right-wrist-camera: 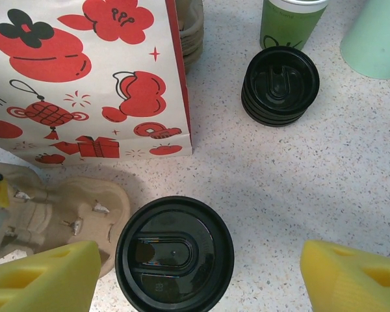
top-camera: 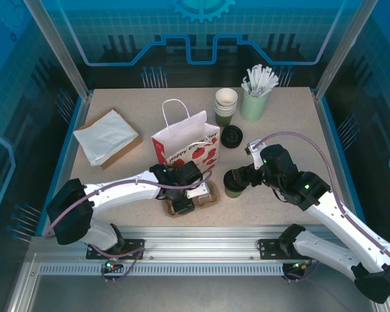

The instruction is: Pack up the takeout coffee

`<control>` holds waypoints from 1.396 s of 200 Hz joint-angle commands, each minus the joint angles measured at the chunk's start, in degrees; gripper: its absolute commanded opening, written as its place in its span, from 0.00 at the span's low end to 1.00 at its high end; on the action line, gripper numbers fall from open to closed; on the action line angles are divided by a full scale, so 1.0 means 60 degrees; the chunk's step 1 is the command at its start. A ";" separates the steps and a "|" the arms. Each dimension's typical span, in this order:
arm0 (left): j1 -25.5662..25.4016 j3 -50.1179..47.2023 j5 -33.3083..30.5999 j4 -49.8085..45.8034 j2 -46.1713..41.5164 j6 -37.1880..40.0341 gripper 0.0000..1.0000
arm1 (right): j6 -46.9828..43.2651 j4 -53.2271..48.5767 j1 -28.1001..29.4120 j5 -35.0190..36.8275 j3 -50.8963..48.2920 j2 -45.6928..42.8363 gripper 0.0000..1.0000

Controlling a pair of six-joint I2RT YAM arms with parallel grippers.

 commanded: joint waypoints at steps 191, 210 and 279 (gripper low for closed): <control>0.0581 0.1175 0.0410 -0.0128 0.1483 -0.0225 0.48 | 0.0024 0.0028 -0.0178 -0.0115 -0.0109 0.0019 0.82; 0.0575 0.1179 0.0491 -0.0138 0.1467 -0.0221 0.45 | 0.0013 0.0047 -0.0167 -0.0129 -0.0110 0.0049 0.82; 0.0512 0.1244 0.0266 -0.0167 0.1732 -0.0138 0.45 | -0.0002 0.0061 -0.0181 -0.0173 -0.0096 0.0137 0.82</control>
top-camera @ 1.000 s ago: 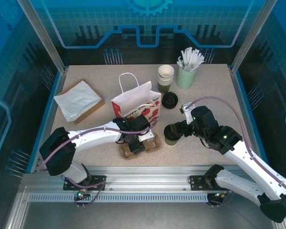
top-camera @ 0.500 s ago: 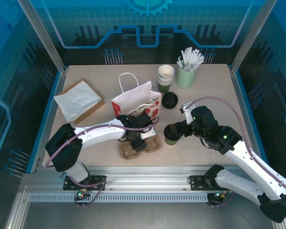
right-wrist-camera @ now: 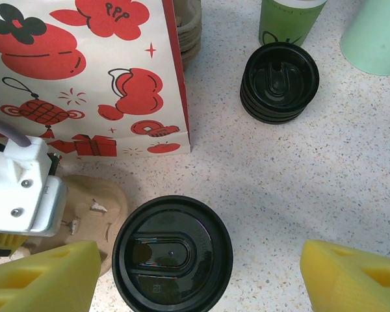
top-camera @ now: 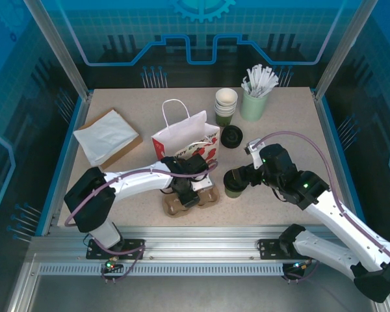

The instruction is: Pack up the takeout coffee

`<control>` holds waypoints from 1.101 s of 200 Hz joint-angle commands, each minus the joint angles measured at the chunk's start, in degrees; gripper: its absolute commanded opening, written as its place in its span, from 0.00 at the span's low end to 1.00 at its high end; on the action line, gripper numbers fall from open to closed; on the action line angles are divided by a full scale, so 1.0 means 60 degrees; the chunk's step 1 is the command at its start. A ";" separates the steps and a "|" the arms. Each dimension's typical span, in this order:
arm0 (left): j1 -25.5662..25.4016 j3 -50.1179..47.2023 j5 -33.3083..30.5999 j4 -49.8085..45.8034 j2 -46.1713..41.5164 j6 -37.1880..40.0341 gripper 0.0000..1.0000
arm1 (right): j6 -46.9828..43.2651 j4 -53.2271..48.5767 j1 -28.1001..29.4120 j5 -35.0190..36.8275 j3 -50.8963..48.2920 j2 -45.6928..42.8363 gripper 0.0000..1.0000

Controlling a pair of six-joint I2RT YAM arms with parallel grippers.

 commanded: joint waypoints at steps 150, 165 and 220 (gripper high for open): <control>-0.0122 0.0385 -0.0112 -0.0474 0.0515 0.0257 0.44 | 0.0013 0.0105 -0.0163 -0.0217 -0.0107 0.0119 0.82; -0.0122 0.0371 -0.0079 -0.0463 0.0457 0.0268 0.41 | 0.0017 0.0106 -0.0167 -0.0210 -0.0107 0.0104 0.82; -0.0115 0.0313 0.0034 -0.0533 0.0001 0.0215 0.31 | 0.0027 0.0078 -0.0183 -0.0219 -0.0107 0.0097 0.82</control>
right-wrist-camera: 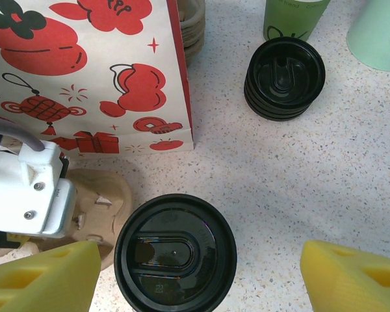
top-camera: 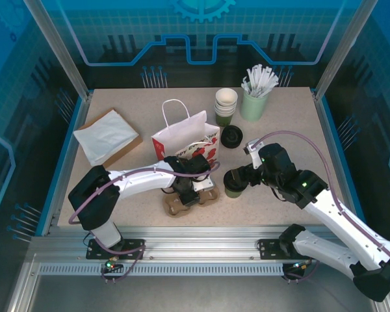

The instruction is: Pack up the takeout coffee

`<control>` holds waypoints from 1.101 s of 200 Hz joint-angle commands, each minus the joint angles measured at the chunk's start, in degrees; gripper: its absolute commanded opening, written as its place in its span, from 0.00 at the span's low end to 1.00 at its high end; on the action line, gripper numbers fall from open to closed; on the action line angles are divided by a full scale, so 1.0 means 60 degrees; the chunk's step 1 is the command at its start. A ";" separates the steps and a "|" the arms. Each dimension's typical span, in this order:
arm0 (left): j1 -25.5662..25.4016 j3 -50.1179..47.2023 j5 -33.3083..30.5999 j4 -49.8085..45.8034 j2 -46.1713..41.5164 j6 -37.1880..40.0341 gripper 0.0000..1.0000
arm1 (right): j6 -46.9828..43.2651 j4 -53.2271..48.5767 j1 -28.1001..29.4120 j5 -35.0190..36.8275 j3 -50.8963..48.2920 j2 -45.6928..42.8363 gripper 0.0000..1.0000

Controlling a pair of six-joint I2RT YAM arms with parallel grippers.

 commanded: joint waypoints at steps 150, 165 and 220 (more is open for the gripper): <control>-0.0544 0.2005 0.3147 -0.1793 -0.3729 0.0355 0.26 | -0.0279 -0.1275 -0.0568 0.0415 0.2262 -0.0101 0.82; -0.0527 0.2781 0.3228 -0.1919 -0.3735 0.0272 0.26 | -0.0311 -0.1495 -0.1052 0.0298 0.2810 0.0018 0.82; -0.0148 0.5994 0.3976 -0.1484 -0.3321 -0.0626 0.26 | -0.0092 -0.1386 -0.2452 -0.1623 0.4424 0.1440 0.81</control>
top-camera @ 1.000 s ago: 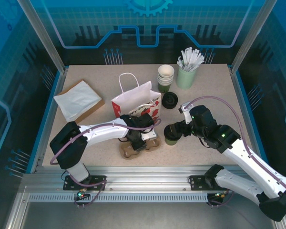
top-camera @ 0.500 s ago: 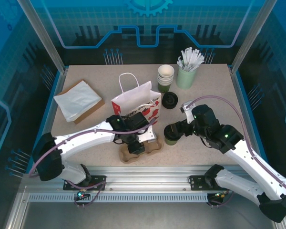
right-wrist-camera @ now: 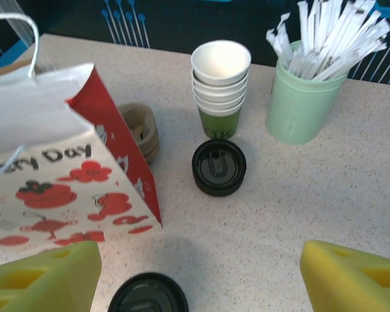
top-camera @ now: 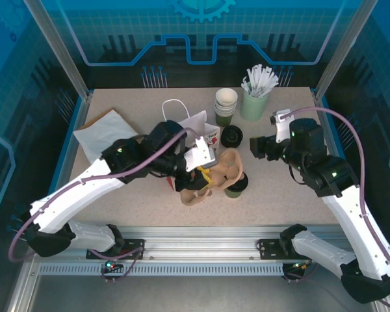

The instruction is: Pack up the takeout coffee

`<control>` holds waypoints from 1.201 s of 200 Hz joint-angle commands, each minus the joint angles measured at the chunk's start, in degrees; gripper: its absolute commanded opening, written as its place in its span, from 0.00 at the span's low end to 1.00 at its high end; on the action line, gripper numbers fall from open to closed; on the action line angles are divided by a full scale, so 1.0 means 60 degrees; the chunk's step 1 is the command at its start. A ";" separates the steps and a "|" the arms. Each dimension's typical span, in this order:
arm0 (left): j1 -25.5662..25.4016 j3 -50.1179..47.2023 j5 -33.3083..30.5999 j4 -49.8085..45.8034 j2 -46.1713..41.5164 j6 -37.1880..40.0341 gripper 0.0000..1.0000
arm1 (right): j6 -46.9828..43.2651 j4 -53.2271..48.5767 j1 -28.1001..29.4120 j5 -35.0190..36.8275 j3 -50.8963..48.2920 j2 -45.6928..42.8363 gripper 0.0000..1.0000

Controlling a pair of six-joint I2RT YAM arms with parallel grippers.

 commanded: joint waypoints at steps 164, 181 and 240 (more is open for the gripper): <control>0.4993 0.2555 -0.0375 0.1219 0.1097 -0.1625 0.27 | -0.0239 0.1260 0.1060 -0.3649 0.3464 0.6060 0.72; 0.5001 0.2488 -0.0508 0.1191 0.1111 -0.1574 0.27 | -0.0333 0.0968 0.1195 -0.3485 0.3683 0.6451 0.68; 0.5000 0.1960 -0.0362 0.1328 0.1097 -0.1475 0.27 | -0.0296 0.0910 0.1272 -0.2839 0.3771 0.6854 0.40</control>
